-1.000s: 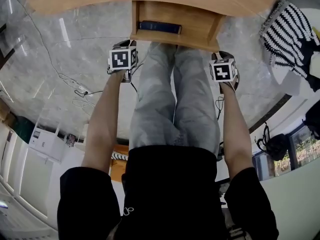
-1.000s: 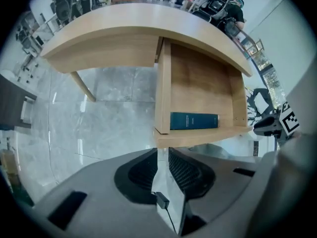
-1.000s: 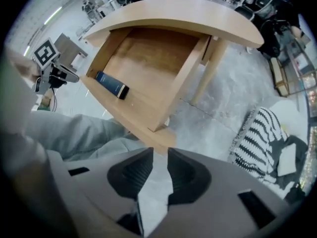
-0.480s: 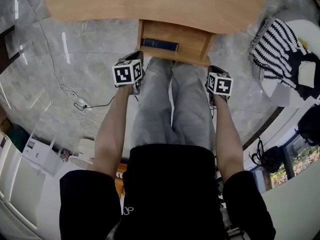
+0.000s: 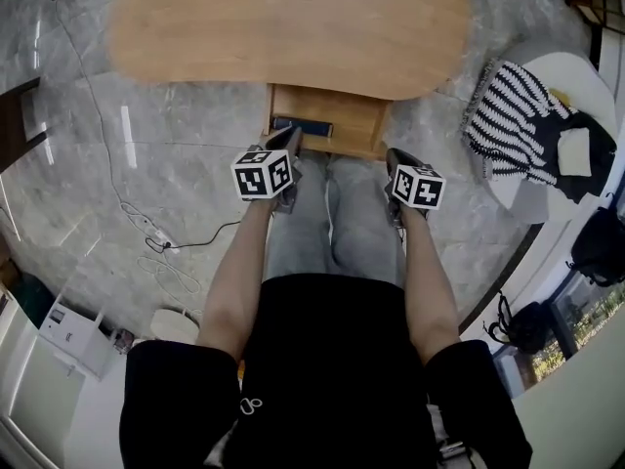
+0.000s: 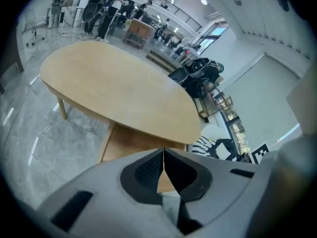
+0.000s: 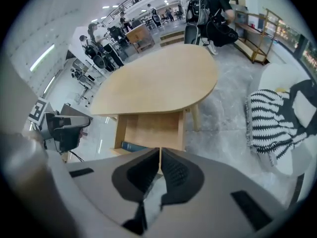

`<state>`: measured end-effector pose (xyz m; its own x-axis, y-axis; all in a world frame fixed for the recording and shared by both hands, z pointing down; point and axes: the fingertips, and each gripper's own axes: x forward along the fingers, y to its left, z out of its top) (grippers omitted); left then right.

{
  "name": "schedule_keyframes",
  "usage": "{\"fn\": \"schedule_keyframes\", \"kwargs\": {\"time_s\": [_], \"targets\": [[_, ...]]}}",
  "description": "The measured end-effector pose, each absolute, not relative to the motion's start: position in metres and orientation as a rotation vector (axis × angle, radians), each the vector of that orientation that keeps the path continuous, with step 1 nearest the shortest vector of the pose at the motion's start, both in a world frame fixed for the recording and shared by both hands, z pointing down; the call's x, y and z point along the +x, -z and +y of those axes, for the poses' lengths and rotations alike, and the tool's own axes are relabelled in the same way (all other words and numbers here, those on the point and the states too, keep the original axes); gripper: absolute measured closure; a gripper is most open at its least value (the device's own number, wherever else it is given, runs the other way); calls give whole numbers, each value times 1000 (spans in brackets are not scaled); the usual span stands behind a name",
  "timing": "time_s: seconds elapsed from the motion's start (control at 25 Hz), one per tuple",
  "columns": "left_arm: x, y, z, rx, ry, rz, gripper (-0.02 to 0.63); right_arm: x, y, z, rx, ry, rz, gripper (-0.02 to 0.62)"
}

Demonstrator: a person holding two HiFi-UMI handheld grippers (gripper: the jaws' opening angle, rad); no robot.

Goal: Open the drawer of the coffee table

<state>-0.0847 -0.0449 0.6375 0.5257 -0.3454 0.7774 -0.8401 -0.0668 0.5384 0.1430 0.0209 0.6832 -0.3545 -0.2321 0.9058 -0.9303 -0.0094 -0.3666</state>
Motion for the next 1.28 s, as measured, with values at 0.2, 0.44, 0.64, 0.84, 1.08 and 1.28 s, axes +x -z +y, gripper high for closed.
{"fn": "schedule_keyframes", "kwargs": {"time_s": [0.2,0.44,0.64,0.84,1.08,1.28], "targets": [[-67,-593,-65,1684,-493,-1045,596,141,-641,-7,1269,-1427,-1725,580],[-62,-541,-94,1696,-413,-1103,597,135,-590,-45,1329,-1409,-1854,581],[-72,-487,-126,1650,-213,-1237,597,130,-538,-83,1414,-1415,-2029,581],[-63,-424,-153,1707,-33,-1253,597,128,-479,-116,1439,-1252,-2164,581],[-43,-347,-192,1904,24,-1234,597,128,-399,-158,1537,-1068,-2324,581],[-31,-282,-224,2055,56,-1250,597,133,-333,-195,1630,-942,-2442,583]]}}
